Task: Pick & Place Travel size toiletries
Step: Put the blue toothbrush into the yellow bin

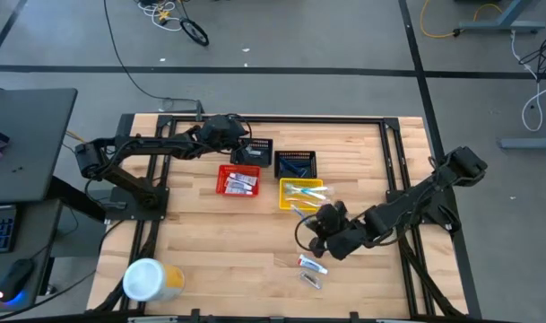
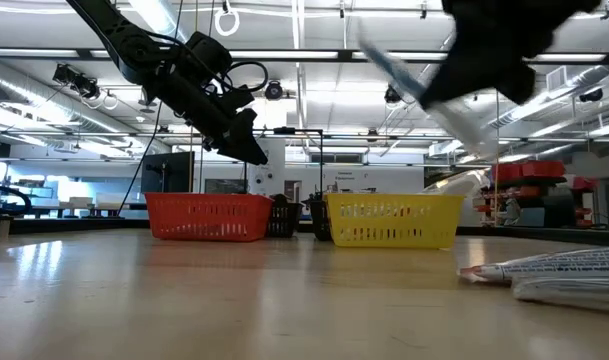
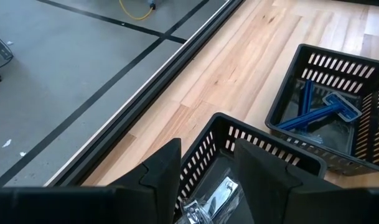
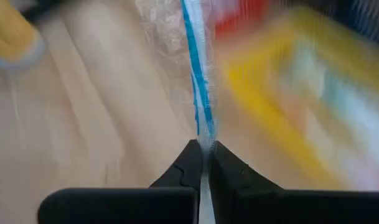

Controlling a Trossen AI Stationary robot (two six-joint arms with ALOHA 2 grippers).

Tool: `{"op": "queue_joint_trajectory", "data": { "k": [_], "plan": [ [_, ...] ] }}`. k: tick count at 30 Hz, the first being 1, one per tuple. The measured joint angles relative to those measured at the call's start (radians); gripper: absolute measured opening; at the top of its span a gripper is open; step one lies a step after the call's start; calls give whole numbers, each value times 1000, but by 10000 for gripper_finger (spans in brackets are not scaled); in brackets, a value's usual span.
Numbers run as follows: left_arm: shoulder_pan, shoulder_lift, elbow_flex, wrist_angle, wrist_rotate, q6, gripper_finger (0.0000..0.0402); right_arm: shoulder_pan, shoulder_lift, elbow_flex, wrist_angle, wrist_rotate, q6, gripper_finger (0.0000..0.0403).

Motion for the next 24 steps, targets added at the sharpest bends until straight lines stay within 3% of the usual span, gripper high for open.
{"op": "queue_joint_trajectory", "data": {
  "k": [3, 7, 11, 12, 16, 18, 21, 24],
  "plan": [
    [0, 0, 0, 0, 0, -2, 160, -18, -2, 2, 87, 195, -246, 13],
    [0, 0, 0, 0, 0, -9, 160, -86, -1, 2, 110, 412, -430, 13],
    [0, 0, 0, 0, 0, -9, 160, -194, 1, -29, 219, 479, -505, 14],
    [0, 0, 0, 0, 0, -9, 160, -226, 1, -40, 251, 431, -512, 14],
    [0, 0, 0, 0, 0, -9, 160, -345, 3, -64, 197, 26, -626, 14],
    [0, 0, 0, 0, 0, -9, 160, -374, 4, -60, 160, -106, -668, 14],
    [0, 0, 0, 0, 0, -9, 160, -395, 4, 18, 1, -193, -777, 14],
    [0, 0, 0, 2, 0, -9, 160, -409, 3, 154, -198, -212, -850, 14]
  ]
}}
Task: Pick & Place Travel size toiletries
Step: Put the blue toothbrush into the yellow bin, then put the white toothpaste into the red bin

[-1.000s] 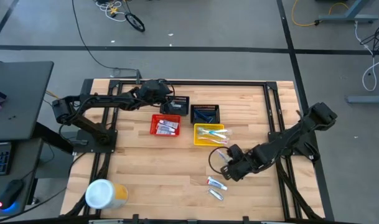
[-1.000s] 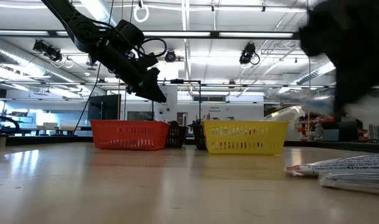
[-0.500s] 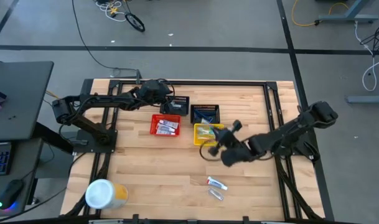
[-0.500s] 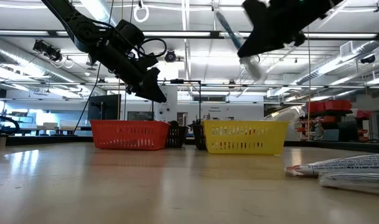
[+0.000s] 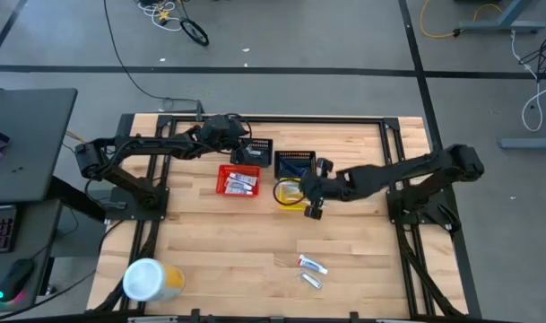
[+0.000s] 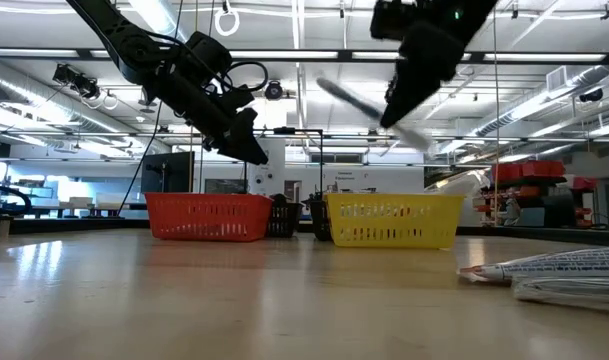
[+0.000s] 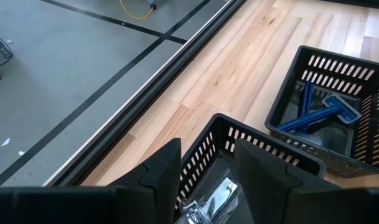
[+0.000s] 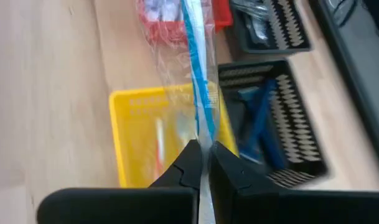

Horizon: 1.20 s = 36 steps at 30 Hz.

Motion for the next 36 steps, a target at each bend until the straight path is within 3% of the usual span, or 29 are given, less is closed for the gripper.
{"op": "queue_joint_trajectory", "data": {
  "k": [5, 11, 23, 36],
  "plan": [
    [0, 0, 0, 4, -8, 0, 160, -26, 5, 190, -341, -26, -15, 14],
    [0, 0, 0, 12, -34, 16, 160, -74, 91, 216, -561, -200, -10, 14],
    [0, 0, 0, 36, -34, 16, 160, -162, 229, 252, -456, -387, -77, 20],
    [0, 0, 0, 36, -33, 36, 160, -205, 228, 252, -430, -439, -86, 109]
  ]
}}
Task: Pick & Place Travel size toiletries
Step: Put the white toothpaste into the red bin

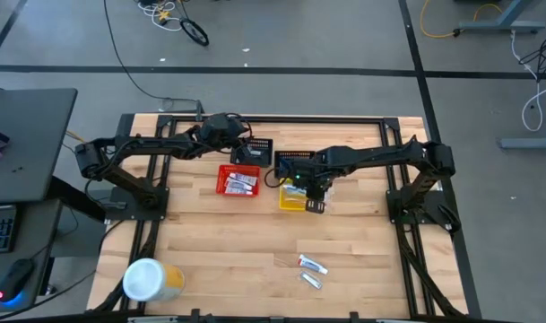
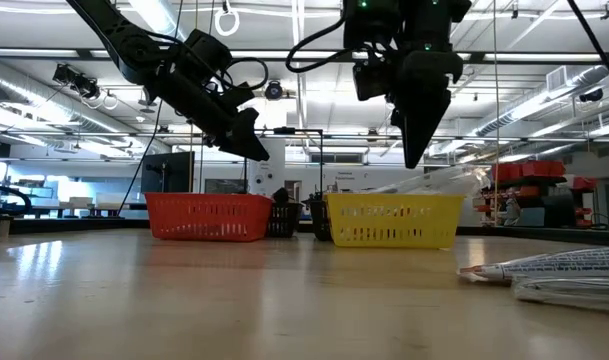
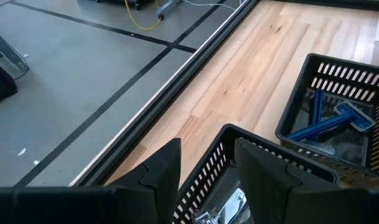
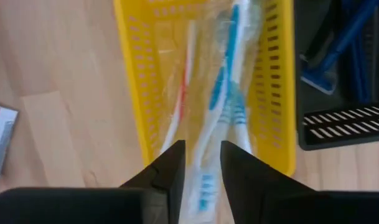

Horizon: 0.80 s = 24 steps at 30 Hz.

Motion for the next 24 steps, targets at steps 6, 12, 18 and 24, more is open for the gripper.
{"op": "queue_joint_trajectory", "data": {
  "k": [6, 12, 18, 24],
  "plan": [
    [0, 0, 0, 0, 2, 1, 160, 2, -5, 4, -9, -6, 43, 112],
    [0, 0, 0, 0, 3, -1, 160, 39, -10, 51, 50, -156, 94, 112],
    [0, 0, 0, -1, 4, -1, 160, 178, -10, 51, 158, -162, 152, 112],
    [0, 0, 0, -3, 4, -18, 160, 330, -10, 45, 170, -52, 390, 113]
  ]
}}
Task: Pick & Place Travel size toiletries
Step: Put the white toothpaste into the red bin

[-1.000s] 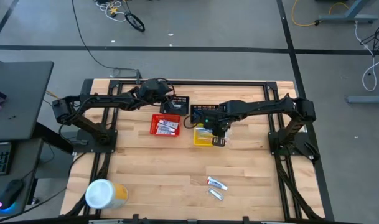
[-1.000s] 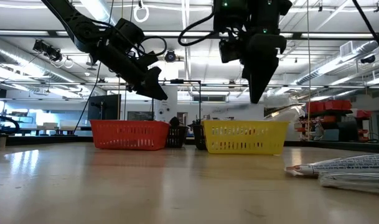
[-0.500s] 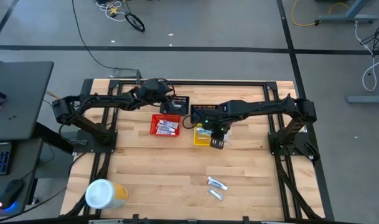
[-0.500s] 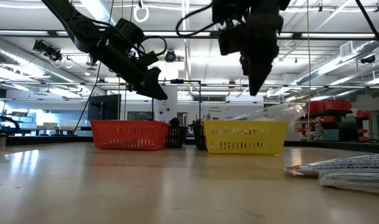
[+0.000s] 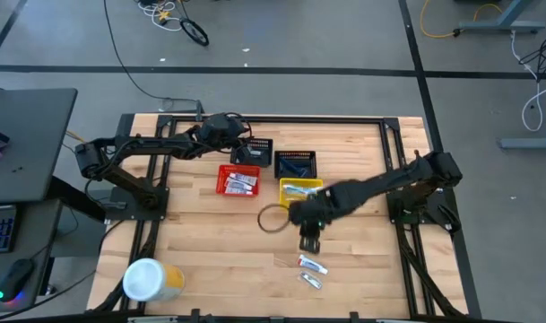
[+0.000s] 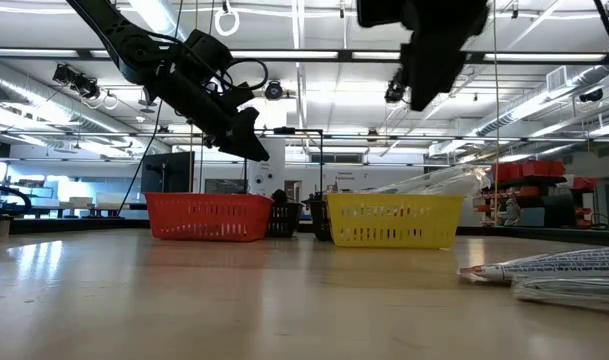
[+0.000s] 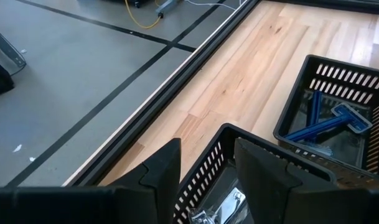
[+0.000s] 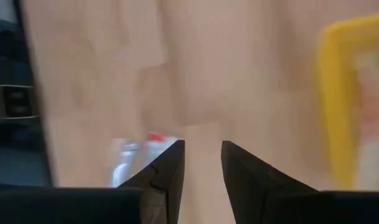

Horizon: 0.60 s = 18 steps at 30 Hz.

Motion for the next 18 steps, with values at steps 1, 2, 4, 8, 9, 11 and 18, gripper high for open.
{"op": "queue_joint_trajectory", "data": {
  "k": [1, 2, 4, 8, 9, 11, 18],
  "plan": [
    [0, 0, 0, 0, 0, -6, 160, 26, 0, -9, 15, -2, 42, 114],
    [0, 0, 0, -1, 0, -13, 160, 50, 0, -19, 25, 0, 80, 116],
    [0, 0, 0, -1, 0, -27, 160, 99, 1, -40, 39, 4, 135, 123],
    [0, 0, 0, -2, 0, -28, 160, 171, 1, -101, 84, 4, 267, 145],
    [0, 0, 0, -2, 0, -28, 160, 186, 2, -111, 84, 4, 303, 152],
    [0, 0, 0, -2, 0, -25, 160, 213, 1, -124, 87, 6, 355, 163],
    [0, 0, 0, -2, 0, -26, 160, 313, 9, -163, 149, 51, 430, 172]
  ]
}}
